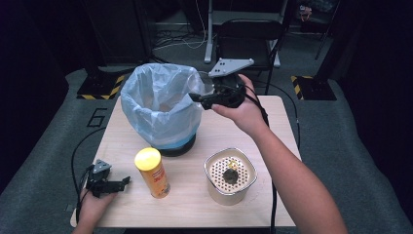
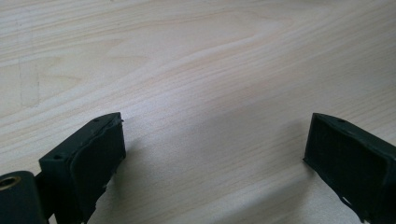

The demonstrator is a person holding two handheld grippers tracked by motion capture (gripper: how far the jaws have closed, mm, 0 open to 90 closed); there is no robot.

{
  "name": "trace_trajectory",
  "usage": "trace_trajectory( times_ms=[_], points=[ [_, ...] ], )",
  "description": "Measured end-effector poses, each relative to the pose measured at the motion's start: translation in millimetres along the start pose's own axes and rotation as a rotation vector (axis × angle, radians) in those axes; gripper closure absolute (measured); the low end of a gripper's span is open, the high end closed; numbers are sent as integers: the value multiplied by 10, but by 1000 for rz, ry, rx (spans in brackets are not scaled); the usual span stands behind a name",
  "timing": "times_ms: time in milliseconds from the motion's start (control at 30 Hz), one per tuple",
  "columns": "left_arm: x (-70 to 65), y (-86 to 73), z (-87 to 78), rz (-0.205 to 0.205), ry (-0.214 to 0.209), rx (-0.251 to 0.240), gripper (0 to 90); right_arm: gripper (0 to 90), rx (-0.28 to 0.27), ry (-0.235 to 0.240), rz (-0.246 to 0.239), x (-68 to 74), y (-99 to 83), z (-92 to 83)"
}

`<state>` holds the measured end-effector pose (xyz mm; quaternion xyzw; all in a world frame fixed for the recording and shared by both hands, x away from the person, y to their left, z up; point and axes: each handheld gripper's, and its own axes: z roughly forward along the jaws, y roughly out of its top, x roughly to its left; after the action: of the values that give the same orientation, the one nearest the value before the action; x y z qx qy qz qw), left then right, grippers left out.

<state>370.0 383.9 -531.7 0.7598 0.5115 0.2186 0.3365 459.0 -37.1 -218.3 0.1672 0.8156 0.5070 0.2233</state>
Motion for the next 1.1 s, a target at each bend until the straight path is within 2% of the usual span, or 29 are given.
trace_trajectory(
  times_ms=[33,167,233,300,533,600,700,833,1100],
  points=[
    [-12,-2,5,-10,-4,-2,48,351,-2,5,8,-5,31,15],
    [-7,9,-7,-6,-10,12,49,348,-16,-2,18,-24,162,87],
    [-9,4,4,-15,-8,-8,49,346,-17,-10,16,-25,218,132],
    [-5,9,-10,-16,-15,7,50,343,-23,-16,13,-27,273,177],
    [2,5,-2,-15,-12,-9,56,334,-47,-20,30,-47,434,351],
    [4,12,-17,-13,-19,11,56,331,-41,-27,34,-50,462,428],
    [6,12,-18,-19,-24,10,56,327,-14,-37,36,-43,459,595],
    [16,12,-26,-14,-25,14,56,316,15,-36,40,-29,432,733],
    [12,10,-29,-26,-29,13,57,313,39,-32,85,-56,317,999]
  ],
)
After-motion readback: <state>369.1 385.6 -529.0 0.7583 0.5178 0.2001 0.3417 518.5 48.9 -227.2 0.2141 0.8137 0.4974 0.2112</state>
